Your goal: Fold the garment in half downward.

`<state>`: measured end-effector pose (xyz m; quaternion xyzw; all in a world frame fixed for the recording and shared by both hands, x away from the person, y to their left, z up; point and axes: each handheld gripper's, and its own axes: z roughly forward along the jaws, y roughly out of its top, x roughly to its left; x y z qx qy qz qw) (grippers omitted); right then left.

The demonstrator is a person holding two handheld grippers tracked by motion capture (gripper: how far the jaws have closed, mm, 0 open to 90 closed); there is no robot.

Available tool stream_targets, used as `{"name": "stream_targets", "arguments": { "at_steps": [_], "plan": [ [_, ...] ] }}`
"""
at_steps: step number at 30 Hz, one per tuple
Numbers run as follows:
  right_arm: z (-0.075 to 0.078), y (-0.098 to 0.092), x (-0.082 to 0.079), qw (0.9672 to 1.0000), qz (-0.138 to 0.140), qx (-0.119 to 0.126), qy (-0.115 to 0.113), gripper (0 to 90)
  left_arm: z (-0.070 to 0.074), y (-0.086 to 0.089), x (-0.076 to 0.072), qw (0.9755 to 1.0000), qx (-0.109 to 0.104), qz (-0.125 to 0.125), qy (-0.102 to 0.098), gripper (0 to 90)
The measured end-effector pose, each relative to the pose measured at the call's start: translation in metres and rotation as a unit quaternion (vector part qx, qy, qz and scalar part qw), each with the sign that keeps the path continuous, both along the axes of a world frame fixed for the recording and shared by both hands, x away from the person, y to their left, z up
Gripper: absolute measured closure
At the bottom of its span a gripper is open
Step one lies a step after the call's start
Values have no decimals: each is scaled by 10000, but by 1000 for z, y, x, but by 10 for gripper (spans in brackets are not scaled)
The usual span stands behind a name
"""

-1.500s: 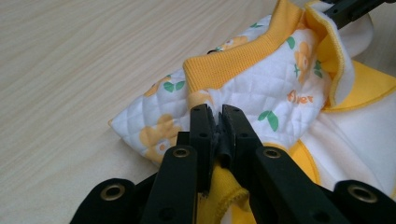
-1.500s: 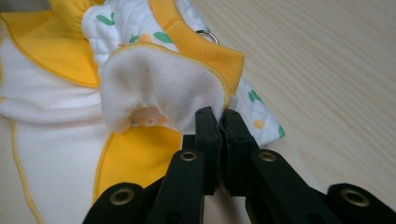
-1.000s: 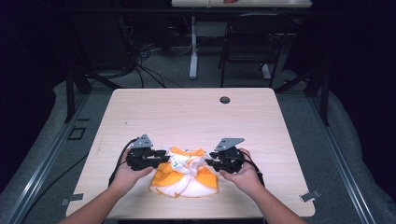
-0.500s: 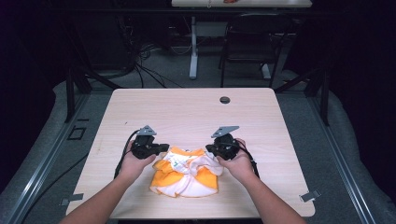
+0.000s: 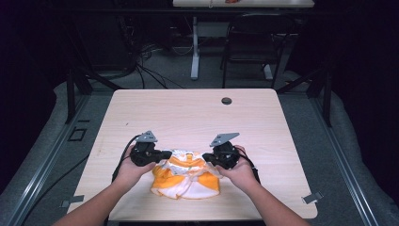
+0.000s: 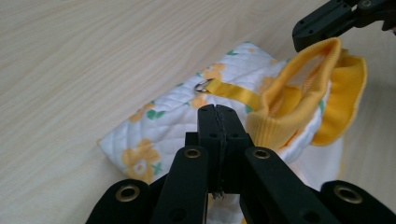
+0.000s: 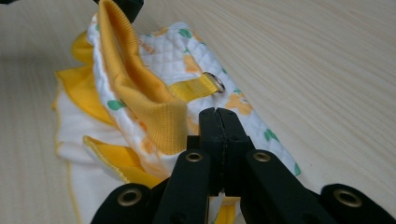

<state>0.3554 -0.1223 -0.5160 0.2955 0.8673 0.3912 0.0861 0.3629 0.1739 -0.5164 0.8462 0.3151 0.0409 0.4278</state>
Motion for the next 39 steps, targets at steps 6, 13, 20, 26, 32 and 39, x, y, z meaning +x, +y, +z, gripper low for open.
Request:
{"name": "stream_targets", "arguments": {
  "at_steps": [6,13,20,26,32,39],
  "plan": [
    [4,0,-25,9997,237,76,9,900,-1,0,-25,9995,22,-301,15,900],
    [-6,2,-46,9994,356,24,50,900,-14,0,-43,9993,32,-370,109,900],
    [-19,10,-60,9992,386,-16,54,900,-28,-1,-56,9985,166,-510,121,900],
    [-26,14,-63,9987,470,-83,160,900,-39,2,-59,9985,197,-474,190,900],
    [-44,16,-69,9978,521,-336,255,900,-52,9,-59,9984,301,-389,261,899],
    [-54,15,-70,9971,558,-374,359,900,-58,9,-58,9983,340,-401,246,899]
  ]
}}
